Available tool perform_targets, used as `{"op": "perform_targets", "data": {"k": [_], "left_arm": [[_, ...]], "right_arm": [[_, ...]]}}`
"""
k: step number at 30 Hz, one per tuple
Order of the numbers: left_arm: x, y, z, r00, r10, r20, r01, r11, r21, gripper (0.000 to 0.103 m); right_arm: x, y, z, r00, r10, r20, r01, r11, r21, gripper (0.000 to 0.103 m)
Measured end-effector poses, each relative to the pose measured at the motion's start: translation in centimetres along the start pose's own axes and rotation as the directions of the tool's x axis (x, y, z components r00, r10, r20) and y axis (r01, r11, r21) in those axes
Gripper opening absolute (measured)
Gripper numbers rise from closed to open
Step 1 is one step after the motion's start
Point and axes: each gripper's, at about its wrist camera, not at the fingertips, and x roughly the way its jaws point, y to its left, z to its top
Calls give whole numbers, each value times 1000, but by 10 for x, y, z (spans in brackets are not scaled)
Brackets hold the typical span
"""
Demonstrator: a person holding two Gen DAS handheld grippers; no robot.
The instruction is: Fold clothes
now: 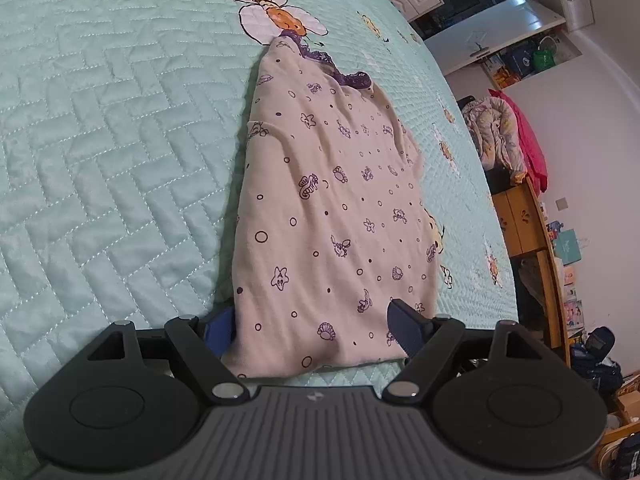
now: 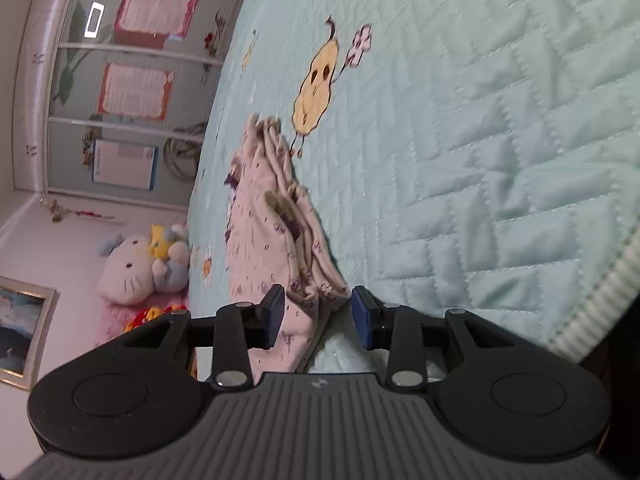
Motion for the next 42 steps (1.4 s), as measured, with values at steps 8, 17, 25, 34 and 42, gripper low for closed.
{"op": "perform_targets", "data": {"k": [8,17,25,34,42], "left_arm": [[9,3,1,999,-38,-24,37,999,-32,44],[-3,13,-2,998,-62,1,62,997,-47,10],[-38,17,-32,998,-48,-29,48,999,-14,11],[-72,24,-16,997,-16,70,12,998,57,26],[-16,-16,24,995,-39,88,26,988,150,31]], "right_arm": [[36,22,22,999,-37,-3,37,996,-77,38],[37,33,25,997,-55,-44,47,983,-175,7],[-8,55,6,998,-48,-46,36,968,-247,6],[-29,78,4,984,-147,102,177,882,-436,24],[45,106,24,1000,2,-20,-12,879,-477,34]]}}
